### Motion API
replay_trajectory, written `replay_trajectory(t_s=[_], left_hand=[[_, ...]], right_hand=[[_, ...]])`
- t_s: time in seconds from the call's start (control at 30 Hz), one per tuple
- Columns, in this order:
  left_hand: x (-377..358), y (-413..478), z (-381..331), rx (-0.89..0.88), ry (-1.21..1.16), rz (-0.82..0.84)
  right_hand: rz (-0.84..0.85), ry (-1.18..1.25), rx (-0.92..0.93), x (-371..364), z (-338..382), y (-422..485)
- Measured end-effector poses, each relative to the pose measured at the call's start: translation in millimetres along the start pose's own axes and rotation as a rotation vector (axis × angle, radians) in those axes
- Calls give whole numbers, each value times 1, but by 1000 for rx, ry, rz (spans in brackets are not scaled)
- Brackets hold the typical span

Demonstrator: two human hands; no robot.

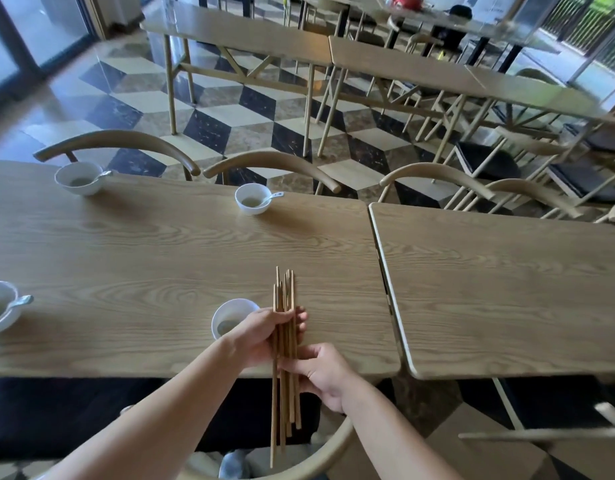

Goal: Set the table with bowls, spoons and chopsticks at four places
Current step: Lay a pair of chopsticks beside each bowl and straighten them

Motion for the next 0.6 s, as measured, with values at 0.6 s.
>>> replay_trajectory(t_s=[0.6], left_hand=[[-53,-30,55,-184,138,-135]], right_hand=[[-76,12,41,76,-23,-60]])
Point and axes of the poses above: each hand's wrist, its own y-axis towards the middle knuckle, its own x-axis out of the back of the hand, z = x × y, the point moved 9 cm from there along y, towards the middle knuckle, and after that the axes turned 9 degrees about -x, right-handed, at the moved point
